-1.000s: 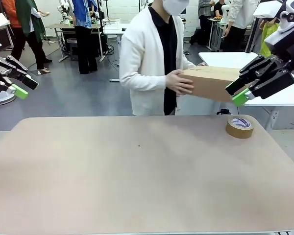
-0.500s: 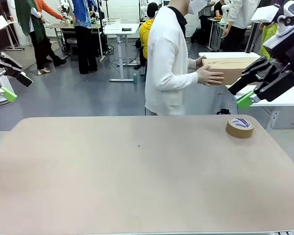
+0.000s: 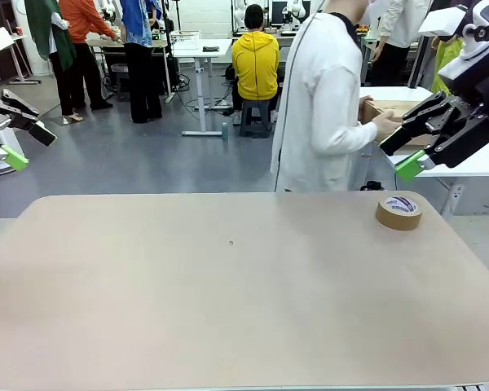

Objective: Wrap the clocks to prevent damage.
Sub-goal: After the human seals the box with tape, release both hands from the side flaps of the Package Box.

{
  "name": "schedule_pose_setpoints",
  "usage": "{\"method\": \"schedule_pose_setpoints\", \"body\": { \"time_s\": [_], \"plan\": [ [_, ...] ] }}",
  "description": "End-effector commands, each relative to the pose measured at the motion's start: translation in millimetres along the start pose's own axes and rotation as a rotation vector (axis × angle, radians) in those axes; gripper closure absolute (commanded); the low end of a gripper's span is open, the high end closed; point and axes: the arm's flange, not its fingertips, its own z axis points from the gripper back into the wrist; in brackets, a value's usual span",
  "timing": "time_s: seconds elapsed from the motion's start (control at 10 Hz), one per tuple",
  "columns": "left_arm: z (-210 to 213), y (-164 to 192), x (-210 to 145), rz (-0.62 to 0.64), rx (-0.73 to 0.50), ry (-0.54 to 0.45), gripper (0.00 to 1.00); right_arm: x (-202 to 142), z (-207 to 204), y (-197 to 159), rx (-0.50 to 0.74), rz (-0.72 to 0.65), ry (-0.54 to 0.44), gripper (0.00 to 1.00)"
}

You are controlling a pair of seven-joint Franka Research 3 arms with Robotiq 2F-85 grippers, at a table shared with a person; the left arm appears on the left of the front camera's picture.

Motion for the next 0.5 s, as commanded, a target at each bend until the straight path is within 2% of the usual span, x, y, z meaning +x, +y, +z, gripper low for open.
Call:
{"method": "schedule_pose_setpoints", "body": {
  "time_s": [0.0,0.1,0.2,0.3,0.4],
  "plan": [
    [3,1,-16,0.011,0.050,-0.144,0.00,-25,11,-15,-0.024,-0.037,-0.107,0.00],
    [13,-7,-38,0.024,0.085,-0.277,0.00,-52,19,-25,-0.052,-0.040,-0.252,0.00],
    [22,-14,-64,0.038,0.114,-0.401,0.00,-79,27,-31,-0.099,-0.039,-0.352,0.00],
    [28,-17,-82,0.075,0.122,-0.490,0.00,-94,33,-33,-0.118,-0.014,-0.418,0.00],
    [31,-19,-93,0.088,0.133,-0.530,0.00,-105,39,-32,-0.130,0.002,-0.476,0.00]
  ]
}}
